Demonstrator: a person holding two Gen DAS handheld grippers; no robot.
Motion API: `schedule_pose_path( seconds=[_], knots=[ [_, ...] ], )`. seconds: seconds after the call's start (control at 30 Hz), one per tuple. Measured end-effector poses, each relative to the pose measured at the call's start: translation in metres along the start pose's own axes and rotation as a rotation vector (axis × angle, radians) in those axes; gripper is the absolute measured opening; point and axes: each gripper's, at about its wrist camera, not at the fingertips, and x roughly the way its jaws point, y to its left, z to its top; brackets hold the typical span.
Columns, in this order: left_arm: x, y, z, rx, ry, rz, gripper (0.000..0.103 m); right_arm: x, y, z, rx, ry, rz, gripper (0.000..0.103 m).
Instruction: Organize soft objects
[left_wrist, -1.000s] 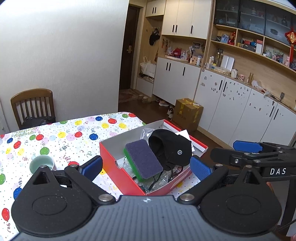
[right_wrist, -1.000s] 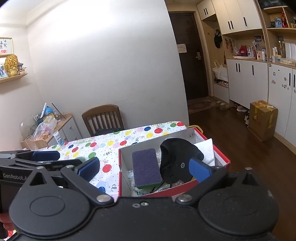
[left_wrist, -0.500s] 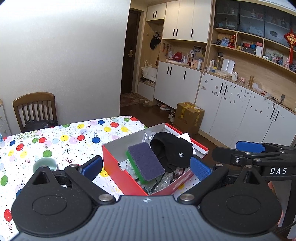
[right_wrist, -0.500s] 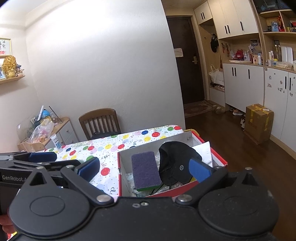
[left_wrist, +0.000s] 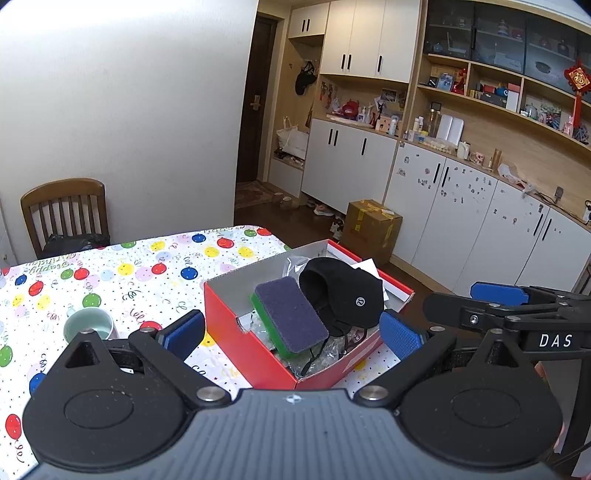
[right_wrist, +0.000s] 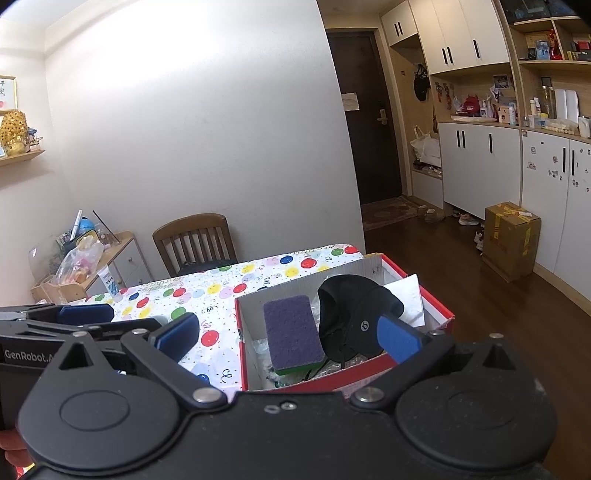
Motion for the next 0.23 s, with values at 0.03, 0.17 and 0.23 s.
schedule_pose_path(
  seconds=[0.03,0.17,0.23],
  knots=[
    [-0.0002,0.0015,-0.0005,-0.002,0.001,-0.001,0.101,0.0002,0.0013,-0.0004,0.002,0.001,0.0,0.103],
    [-0.0016,0.0063,-0.0019,-0.006,0.005,-0.002,0.101,0.0024,0.0051,-0.0011,0.01,0.006,0.0,0.103],
    [-0.002,0.0097,-0.0026,-0.008,0.009,-0.005,0.101,0.004,0.0078,-0.0015,0.011,0.008,0.001,0.103]
  ],
)
